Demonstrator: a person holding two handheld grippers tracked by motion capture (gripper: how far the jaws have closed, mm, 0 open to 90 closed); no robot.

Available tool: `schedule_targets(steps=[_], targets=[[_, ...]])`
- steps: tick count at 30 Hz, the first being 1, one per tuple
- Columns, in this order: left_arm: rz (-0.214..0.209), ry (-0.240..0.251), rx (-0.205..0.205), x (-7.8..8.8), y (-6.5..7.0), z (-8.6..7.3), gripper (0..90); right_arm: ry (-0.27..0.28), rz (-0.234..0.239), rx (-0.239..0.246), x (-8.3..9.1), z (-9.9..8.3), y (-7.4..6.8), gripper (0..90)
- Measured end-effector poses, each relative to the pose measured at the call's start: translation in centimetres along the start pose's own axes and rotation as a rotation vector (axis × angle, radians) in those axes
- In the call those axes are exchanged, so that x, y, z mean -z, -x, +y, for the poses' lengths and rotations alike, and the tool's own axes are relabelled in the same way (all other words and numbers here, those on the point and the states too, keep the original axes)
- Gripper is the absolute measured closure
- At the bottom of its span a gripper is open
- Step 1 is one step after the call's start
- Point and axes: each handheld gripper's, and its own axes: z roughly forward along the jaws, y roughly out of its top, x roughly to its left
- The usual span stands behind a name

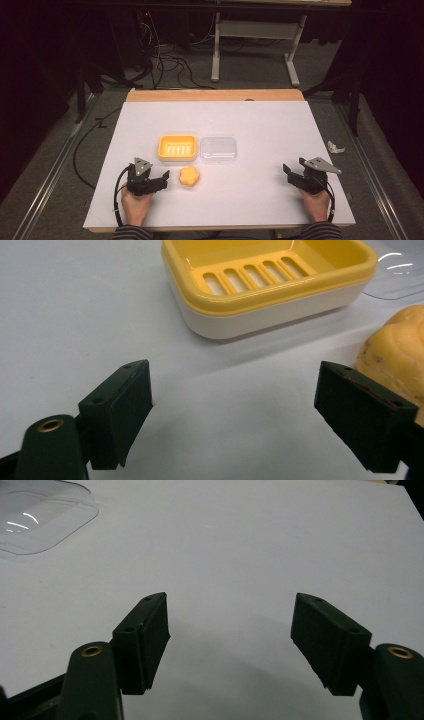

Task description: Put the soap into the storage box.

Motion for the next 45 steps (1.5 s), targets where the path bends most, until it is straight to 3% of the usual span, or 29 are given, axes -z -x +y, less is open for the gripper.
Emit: schedule_targets(steps=[27,35,45], targets=[[-0.093,0.035,-0.024,1.8,2.1,1.5,15.4,0.005,0.000,0.002,0.1,0.0,0.0,31.9],[-0.102,0.030,-0.036,1.8,2.8,1.7,14.8,0.005,0.001,0.000,0.1,0.0,0.0,31.9],[-0.147,0.011,-0.067,1.7,4.3,2.2,14.5,0.007,0.001,0.000,0.1,0.0,0.0,31.9]])
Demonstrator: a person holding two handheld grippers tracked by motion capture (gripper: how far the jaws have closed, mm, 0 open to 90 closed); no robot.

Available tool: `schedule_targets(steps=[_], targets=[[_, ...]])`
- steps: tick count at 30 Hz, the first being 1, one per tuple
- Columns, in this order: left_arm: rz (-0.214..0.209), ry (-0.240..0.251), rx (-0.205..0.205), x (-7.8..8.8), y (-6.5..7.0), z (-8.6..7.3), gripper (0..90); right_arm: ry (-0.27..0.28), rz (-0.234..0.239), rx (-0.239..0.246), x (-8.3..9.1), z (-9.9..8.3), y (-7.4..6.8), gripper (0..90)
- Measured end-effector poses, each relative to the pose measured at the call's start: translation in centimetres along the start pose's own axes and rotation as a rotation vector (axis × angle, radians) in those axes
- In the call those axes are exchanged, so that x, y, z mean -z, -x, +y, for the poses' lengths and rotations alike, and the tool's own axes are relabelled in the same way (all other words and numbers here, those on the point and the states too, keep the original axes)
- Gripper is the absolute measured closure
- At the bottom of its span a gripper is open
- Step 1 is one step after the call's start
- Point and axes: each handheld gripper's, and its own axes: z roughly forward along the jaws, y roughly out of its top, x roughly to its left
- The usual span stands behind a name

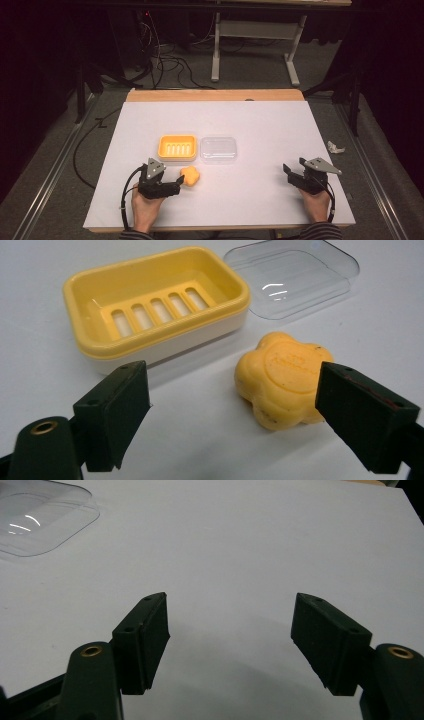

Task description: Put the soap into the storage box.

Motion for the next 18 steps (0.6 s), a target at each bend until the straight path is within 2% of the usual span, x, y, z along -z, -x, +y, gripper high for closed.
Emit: schedule_targets(steps=[8,18], targets=[[-0.014,-0.008,-0.021,-0.4,1.1,0.2,14.5,-0.002,0.000,0.000,0.0,0.0,0.0,31.9],[-0.040,-0.058,-0.063,-1.7,2.6,0.9,13.7,-0.003,0.001,0.000,0.0,0.0,0.0,31.9]])
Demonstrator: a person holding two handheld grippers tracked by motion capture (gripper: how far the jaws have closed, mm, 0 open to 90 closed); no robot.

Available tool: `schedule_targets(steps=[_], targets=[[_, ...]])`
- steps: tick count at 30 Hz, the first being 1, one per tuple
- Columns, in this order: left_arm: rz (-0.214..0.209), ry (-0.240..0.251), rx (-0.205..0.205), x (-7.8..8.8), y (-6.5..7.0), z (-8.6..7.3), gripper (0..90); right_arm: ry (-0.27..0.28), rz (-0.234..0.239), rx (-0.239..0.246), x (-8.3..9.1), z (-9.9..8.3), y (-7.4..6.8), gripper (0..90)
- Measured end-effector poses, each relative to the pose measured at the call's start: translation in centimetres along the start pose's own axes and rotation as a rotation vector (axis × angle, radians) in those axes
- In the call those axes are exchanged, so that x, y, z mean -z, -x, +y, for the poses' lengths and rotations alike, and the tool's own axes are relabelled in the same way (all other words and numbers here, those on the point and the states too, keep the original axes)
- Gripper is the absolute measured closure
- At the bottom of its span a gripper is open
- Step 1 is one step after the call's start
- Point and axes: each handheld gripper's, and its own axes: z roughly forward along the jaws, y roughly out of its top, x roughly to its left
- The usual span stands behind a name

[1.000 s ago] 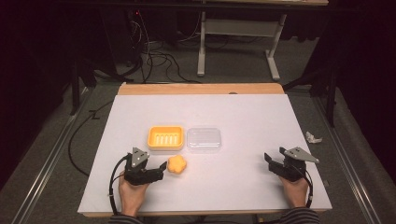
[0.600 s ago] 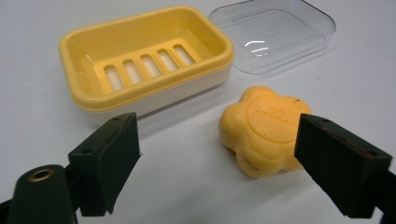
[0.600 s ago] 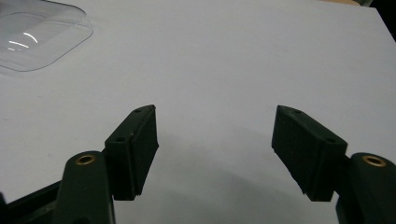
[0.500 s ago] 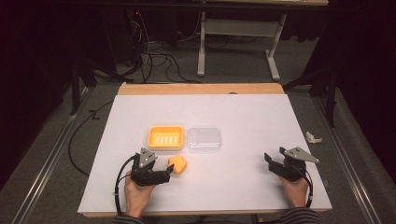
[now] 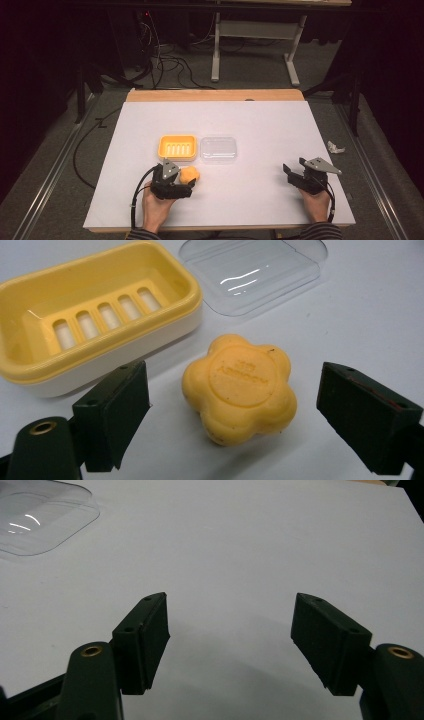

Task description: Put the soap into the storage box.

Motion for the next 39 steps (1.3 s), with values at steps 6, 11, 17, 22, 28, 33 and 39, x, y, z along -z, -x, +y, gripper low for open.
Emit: schedule_targets(steps=[6,11,17,22,28,33,39], targets=[[0.004,-0.029,-0.011,-0.6,0.2,0.3,13.6,0.001,0.000,0.000,0.0,0.0,0.0,31.9],[0.001,-0.068,-0.015,-1.4,0.4,0.6,13.7,0.001,0.000,-0.001,0.0,0.0,0.0,31.9],[-0.005,-0.110,-0.006,-2.0,0.2,0.9,13.9,-0.001,-0.003,0.000,0.0,0.0,0.0,31.9],[0.009,-0.137,0.000,-2.6,0.2,0.9,14.5,-0.001,-0.004,0.000,0.0,0.0,0.0,31.9],[0.016,-0.155,-0.001,-3.2,0.2,0.8,15.3,0.002,-0.001,0.001,0.0,0.0,0.0,31.8],[0.017,-0.171,-0.010,-3.6,0.4,0.7,18.4,0.003,-0.002,-0.002,0.0,0.0,0.1,31.7],[0.028,-0.170,-0.023,-3.7,0.6,0.6,24.7,0.002,-0.001,0.000,0.0,0.0,0.0,31.8]])
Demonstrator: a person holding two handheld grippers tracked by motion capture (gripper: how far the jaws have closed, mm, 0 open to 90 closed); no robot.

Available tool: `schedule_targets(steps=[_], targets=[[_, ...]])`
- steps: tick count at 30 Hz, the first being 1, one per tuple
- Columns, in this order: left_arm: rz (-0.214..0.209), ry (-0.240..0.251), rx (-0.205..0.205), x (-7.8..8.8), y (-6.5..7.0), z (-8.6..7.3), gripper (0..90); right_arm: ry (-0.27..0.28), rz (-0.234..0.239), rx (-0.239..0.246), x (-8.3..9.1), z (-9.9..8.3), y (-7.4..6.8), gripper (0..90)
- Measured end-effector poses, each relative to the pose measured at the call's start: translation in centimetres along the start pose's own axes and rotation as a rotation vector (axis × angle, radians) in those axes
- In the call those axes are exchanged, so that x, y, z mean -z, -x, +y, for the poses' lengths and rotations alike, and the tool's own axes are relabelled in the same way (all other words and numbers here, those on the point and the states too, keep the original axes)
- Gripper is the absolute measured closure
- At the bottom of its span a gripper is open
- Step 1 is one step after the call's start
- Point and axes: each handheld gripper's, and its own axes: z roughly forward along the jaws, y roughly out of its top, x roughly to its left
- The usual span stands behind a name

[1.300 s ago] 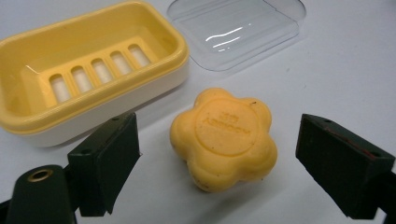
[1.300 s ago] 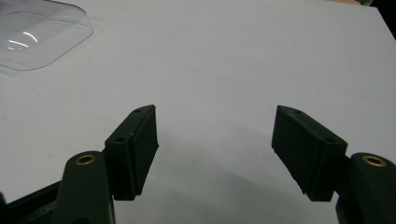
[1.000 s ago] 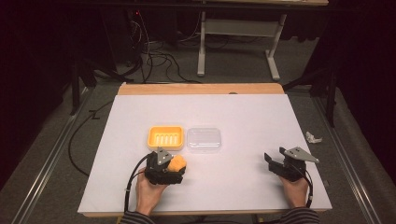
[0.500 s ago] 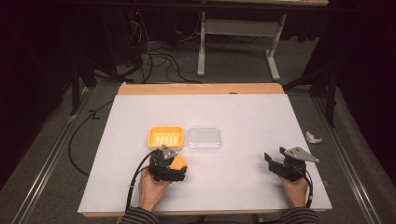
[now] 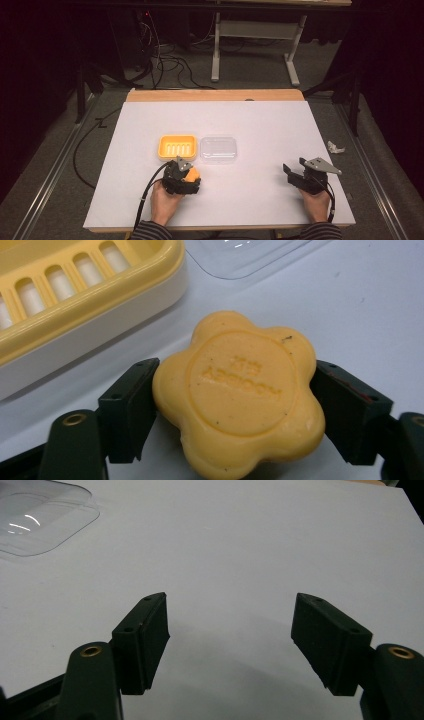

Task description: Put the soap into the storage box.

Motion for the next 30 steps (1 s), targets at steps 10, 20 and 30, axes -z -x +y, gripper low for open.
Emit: schedule_targets(steps=[10,20,30], targets=[[0.016,0.021,-0.019,0.0,0.2,-0.2,27.0,-0.001,-0.001,0.001,0.0,0.0,0.0,31.7],[-0.003,0.056,-0.019,0.5,0.1,-0.1,27.3,-0.004,-0.001,0.007,0.0,0.0,0.0,31.8],[-0.022,0.090,0.004,1.9,-0.4,-0.1,27.3,-0.002,-0.001,0.006,0.0,0.0,0.0,31.7]])
